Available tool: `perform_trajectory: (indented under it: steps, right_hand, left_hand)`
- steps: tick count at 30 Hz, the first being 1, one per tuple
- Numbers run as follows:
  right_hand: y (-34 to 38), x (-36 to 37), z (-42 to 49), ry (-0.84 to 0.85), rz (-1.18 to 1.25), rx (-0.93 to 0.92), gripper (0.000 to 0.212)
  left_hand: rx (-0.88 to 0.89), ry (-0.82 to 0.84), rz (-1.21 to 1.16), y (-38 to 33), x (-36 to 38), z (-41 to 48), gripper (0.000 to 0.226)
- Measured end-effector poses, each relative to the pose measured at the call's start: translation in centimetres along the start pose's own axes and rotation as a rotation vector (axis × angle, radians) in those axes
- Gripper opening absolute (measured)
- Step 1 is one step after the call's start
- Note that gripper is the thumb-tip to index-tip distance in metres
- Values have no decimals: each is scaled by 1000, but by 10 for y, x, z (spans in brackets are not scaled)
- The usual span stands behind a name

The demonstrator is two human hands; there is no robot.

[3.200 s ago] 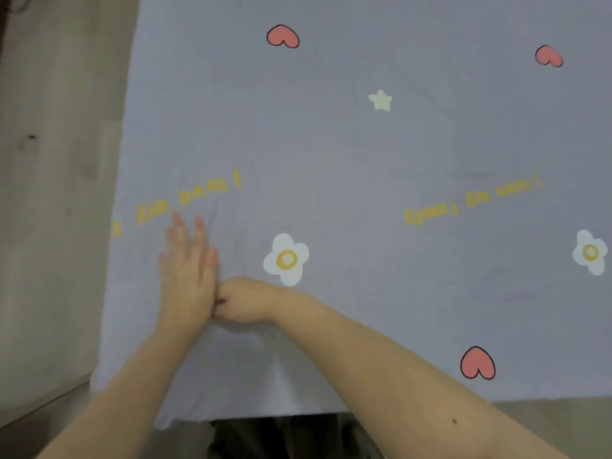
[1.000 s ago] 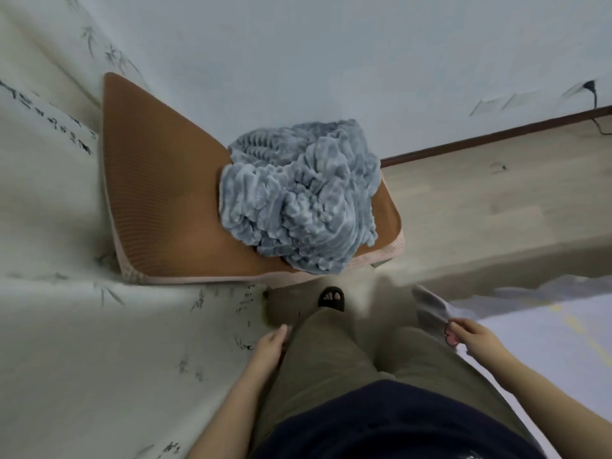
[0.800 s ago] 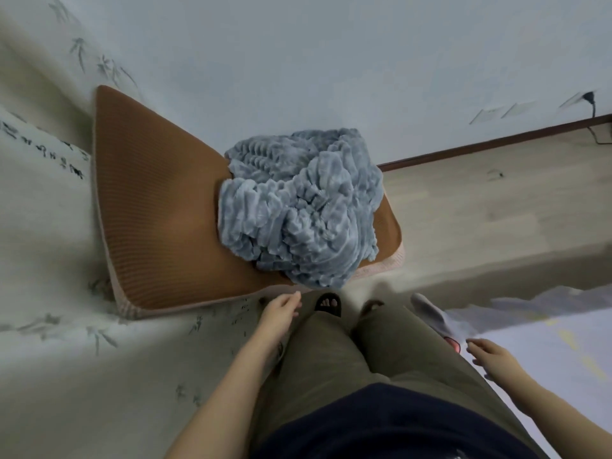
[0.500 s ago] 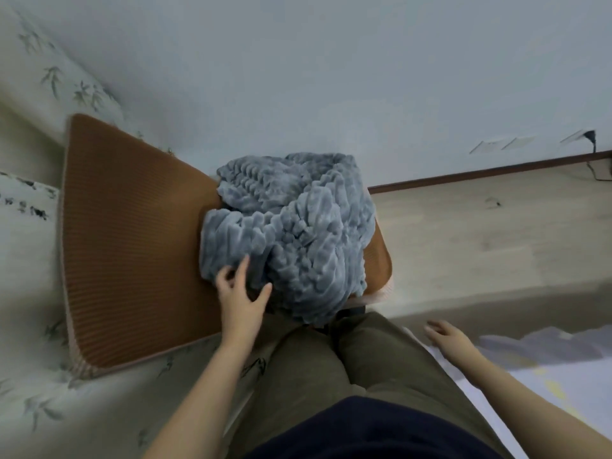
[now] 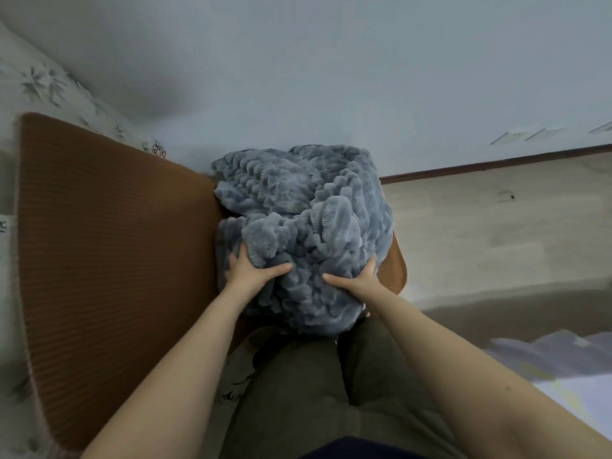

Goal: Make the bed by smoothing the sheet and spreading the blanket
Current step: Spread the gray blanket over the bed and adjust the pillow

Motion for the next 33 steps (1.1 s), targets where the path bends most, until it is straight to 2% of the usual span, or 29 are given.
perform_trajectory:
  steps: [1, 3, 4, 6, 9, 12, 14, 16, 19, 22, 29, 33]
  right_hand:
    - [-2, 9, 2, -86, 20, -12, 140]
    - [-2, 24, 4, -173, 95, -11, 107]
    - [1, 30, 3, -156, 144, -7, 94]
    - [10, 33, 0, -75, 187, -27, 83]
    - [27, 19, -13, -24, 121, -68, 63]
    - [32, 0, -36, -87, 166, -88, 53]
    - [31, -16, -55, -164, 240, -117, 52]
    - [28, -35, -72, -239, 323, -116, 51]
    - [26, -70, -99, -324, 463, -99, 40]
    - [24, -109, -130, -449, 521, -180, 39]
    - [1, -192, -229, -726, 533, -425, 50]
    - [-4, -242, -317, -941, 526, -662, 41]
  left_hand:
    - [12, 22, -104, -3, 0, 2, 135]
    - [-5, 84, -261, -12, -3, 5, 135]
    - [-19, 116, -280, -16, -4, 7, 136]
    - [-38, 181, -268, -25, -5, 9, 130]
    - [-67, 269, -326, -44, 1, 12, 92]
    - [-58, 309, -253, -72, 17, 12, 53]
    - [-34, 353, -173, -94, 30, 7, 45]
    - [-4, 410, -125, -116, 45, -3, 47]
    - [62, 495, -105, -150, 71, -31, 63]
    - [171, 604, -88, -181, 101, -66, 75]
    - [402, 789, -47, -237, 173, -177, 48]
    - [618, 936, -65, -273, 214, -277, 42]
Point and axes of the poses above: each hand's wrist, its own z-axis towards the middle knuckle, its own x-axis out of the palm, y = z × x, the point moved 3 cm from there along z, towards the middle knuckle, and after that the axes turned 4 degrees about -x, right-handed, at the moved point
